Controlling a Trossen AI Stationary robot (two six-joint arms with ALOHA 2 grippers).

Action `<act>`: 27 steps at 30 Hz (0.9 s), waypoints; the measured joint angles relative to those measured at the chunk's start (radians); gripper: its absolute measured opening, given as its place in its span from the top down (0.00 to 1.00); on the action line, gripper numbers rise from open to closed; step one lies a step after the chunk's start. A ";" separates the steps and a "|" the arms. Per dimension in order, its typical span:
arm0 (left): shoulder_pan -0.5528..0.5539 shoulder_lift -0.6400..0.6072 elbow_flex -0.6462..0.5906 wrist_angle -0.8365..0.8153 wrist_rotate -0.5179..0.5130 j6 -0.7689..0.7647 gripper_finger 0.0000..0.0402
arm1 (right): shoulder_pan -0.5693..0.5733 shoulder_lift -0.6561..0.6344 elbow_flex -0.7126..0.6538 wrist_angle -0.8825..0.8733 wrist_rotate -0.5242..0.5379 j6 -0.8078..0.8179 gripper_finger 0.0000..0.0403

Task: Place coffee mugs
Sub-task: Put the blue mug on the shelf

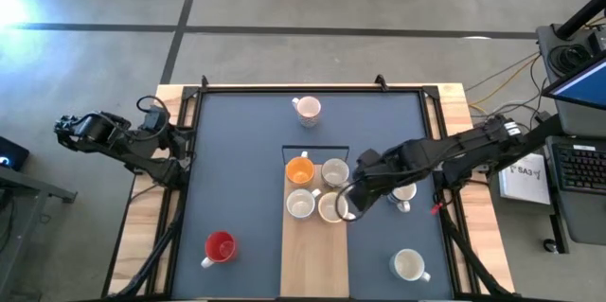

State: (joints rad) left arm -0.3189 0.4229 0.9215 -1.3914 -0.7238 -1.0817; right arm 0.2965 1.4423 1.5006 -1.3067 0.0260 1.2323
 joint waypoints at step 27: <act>0.000 0.001 0.000 -0.001 -0.036 0.007 0.80 | 0.037 0.005 -0.308 -0.031 -0.007 0.114 0.66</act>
State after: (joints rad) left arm -0.3187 0.4236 0.9215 -1.3922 -0.7597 -1.0746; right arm 0.3336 1.4475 1.1922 -1.3380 0.0189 1.3460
